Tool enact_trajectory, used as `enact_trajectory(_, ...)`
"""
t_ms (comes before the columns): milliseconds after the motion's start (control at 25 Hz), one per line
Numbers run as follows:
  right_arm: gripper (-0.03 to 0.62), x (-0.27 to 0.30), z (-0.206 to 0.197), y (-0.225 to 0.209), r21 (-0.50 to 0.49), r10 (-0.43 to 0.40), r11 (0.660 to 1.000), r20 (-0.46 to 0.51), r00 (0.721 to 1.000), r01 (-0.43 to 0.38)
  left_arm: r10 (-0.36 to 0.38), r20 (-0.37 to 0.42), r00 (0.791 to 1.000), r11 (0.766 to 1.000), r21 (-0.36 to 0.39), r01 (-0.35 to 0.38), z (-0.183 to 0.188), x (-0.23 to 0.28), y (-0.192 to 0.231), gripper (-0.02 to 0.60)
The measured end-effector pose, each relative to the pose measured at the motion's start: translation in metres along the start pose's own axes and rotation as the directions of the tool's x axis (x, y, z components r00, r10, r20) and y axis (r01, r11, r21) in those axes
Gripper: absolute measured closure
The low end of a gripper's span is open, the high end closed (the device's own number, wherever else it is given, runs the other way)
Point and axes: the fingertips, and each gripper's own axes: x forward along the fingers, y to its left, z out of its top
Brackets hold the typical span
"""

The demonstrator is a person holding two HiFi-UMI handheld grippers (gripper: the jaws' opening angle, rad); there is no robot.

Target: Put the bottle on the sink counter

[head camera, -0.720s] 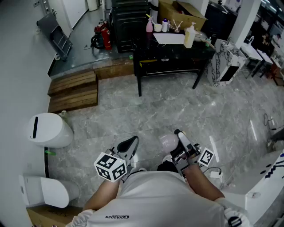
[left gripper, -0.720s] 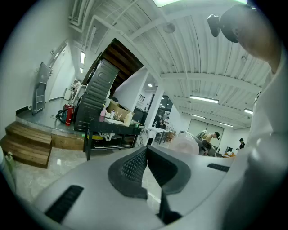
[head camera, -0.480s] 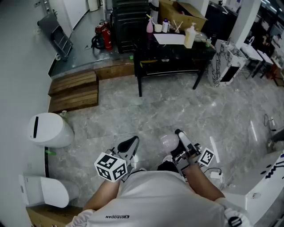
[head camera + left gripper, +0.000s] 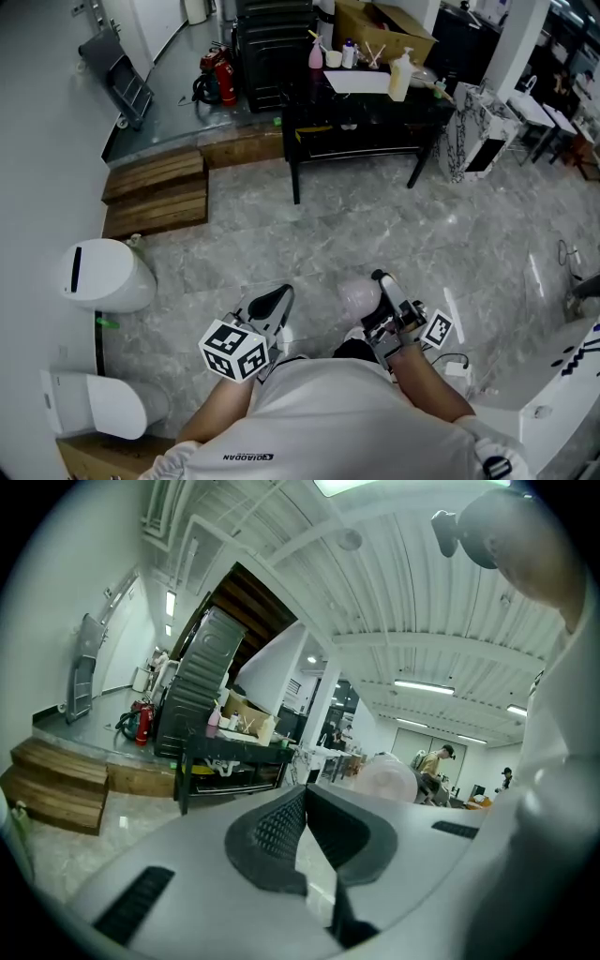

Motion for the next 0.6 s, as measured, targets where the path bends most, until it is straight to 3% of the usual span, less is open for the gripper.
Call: enact_trajectory(600, 0.431, 0.023, 0.002, -0.021, 0.009, -0.036, 0.999, -0.041, 0.999, 0.036, 0.028, -0.026, 0.999, 0.999, -0.034, -0.029, -0.003, 0.009, 0.027, 0.567)
